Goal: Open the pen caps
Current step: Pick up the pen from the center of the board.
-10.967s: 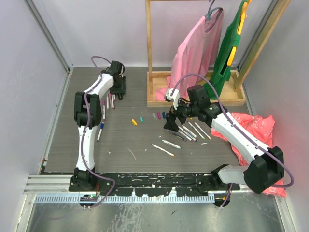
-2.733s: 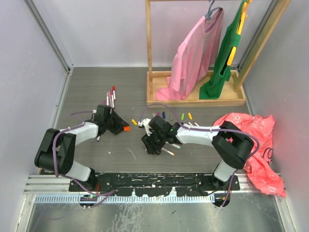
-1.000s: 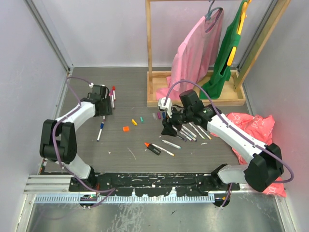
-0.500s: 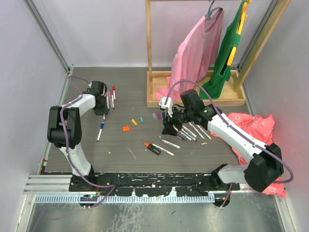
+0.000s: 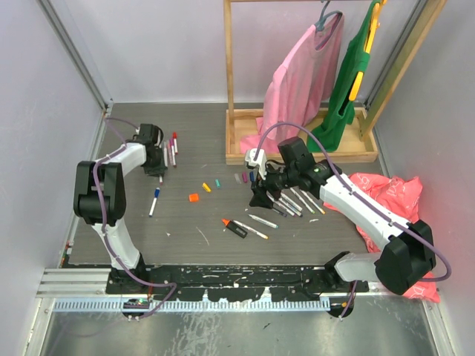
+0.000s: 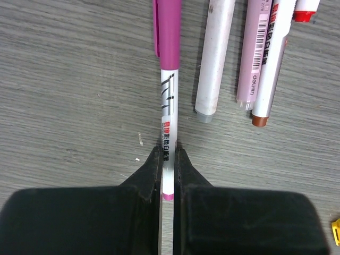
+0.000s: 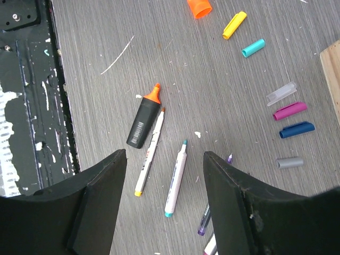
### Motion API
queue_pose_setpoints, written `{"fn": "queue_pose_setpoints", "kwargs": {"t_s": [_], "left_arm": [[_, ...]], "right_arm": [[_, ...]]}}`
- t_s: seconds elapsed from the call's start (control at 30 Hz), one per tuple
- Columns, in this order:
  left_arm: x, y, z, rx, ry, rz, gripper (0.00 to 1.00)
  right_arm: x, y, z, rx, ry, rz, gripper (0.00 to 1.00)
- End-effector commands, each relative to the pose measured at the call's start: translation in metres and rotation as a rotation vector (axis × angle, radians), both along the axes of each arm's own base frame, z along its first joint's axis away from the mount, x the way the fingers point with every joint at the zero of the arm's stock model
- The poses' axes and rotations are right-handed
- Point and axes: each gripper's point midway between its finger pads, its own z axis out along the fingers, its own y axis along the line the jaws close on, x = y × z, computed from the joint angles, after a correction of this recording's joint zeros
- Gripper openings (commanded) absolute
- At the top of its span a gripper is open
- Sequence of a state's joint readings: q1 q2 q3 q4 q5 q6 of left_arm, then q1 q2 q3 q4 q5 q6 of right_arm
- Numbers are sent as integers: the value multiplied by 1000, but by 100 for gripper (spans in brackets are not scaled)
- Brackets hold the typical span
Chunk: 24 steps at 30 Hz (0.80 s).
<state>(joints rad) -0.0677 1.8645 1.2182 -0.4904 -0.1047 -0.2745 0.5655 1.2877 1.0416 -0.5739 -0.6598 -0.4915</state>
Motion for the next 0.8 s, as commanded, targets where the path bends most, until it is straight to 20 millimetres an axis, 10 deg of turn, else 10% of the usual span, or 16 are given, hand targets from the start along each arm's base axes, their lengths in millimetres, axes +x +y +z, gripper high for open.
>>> {"fn": "queue_pose_setpoints", "kwargs": {"t_s": [0.0,0.4,0.6,0.77], "left_arm": [[4,6,11,3,-30,31,0],[-10,-8,75,-103,-267,37,0],[-32,-65,116,-441,-459,-68,0],[-66,-125,187,-769,-772,-239,0]], "right_arm": [[-2,3,12,42,-11,26,65],[-13,8,22,113,42,72,66],[-16,11,42,255,104,56,68],[-1,7,58,390,127,-34,71]]}}
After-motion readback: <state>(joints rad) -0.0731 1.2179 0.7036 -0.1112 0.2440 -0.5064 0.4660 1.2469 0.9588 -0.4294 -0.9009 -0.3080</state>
